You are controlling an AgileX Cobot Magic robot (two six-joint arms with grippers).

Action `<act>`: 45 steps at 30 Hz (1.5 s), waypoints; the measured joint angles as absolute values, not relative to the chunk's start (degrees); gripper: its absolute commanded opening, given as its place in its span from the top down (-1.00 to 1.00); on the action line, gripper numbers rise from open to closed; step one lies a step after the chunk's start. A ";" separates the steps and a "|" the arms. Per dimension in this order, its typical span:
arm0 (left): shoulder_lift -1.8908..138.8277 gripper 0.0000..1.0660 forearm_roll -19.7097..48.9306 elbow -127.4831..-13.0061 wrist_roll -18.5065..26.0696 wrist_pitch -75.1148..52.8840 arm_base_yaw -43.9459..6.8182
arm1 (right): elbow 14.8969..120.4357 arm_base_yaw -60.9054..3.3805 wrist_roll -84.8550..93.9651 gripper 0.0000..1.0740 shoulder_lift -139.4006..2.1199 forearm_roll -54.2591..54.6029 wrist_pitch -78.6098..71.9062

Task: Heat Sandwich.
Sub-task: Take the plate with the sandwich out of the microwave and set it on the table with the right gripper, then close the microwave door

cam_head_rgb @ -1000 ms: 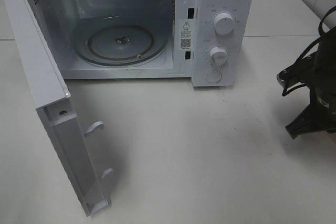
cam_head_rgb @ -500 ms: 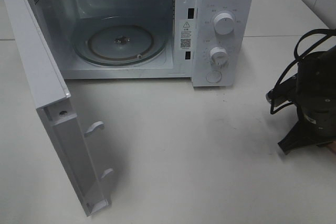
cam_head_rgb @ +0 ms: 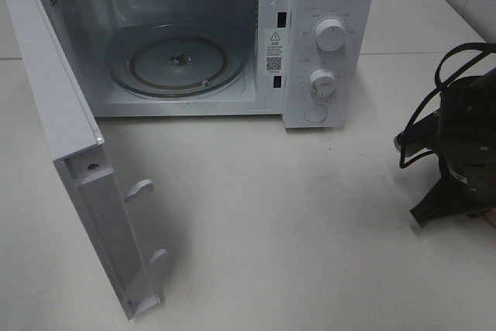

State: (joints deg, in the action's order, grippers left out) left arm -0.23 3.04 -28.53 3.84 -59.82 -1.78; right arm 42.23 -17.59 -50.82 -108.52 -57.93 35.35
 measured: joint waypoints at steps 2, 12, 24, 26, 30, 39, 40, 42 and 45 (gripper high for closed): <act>-0.23 -0.90 3.04 -28.53 3.84 -59.82 -1.78 | 42.23 -17.59 -50.99 0.21 -107.66 -57.75 35.52; -0.23 -0.90 3.04 -28.53 3.84 -59.82 -1.78 | 42.11 -17.59 -45.55 -0.54 -101.93 -51.11 36.10; -0.23 -0.90 3.04 -28.53 3.84 -59.82 -1.78 | 42.11 -17.59 -27.96 -0.50 -86.34 -31.57 40.34; -0.23 -0.90 3.04 -28.53 3.84 -59.82 -1.78 | 42.11 -17.59 -25.04 -0.50 -83.77 -27.90 42.34; -0.23 -0.90 3.04 -28.53 3.84 -59.82 -1.78 | 42.11 -17.59 -19.60 -0.48 -78.44 -21.26 45.21; -0.23 -0.90 3.04 -28.53 3.84 -59.82 -1.78 | 42.11 -17.59 -11.86 -0.45 -66.58 -11.92 48.93; -0.23 -0.90 3.04 -28.53 3.84 -59.82 -1.78 | 42.11 -17.59 -11.46 -0.44 -65.60 -11.34 49.39; -0.23 -0.90 3.04 -28.53 3.84 -59.82 -1.78 | 42.11 -17.59 -10.37 -0.42 -62.11 -10.20 51.05; -0.23 -0.90 3.04 -28.53 3.84 -59.82 -1.78 | 42.11 -17.59 -10.03 -0.42 -58.50 -9.74 53.51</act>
State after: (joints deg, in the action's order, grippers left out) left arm -0.23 3.04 -28.53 3.84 -59.82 -1.78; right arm 42.11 -17.59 -10.03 -58.50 -9.74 53.51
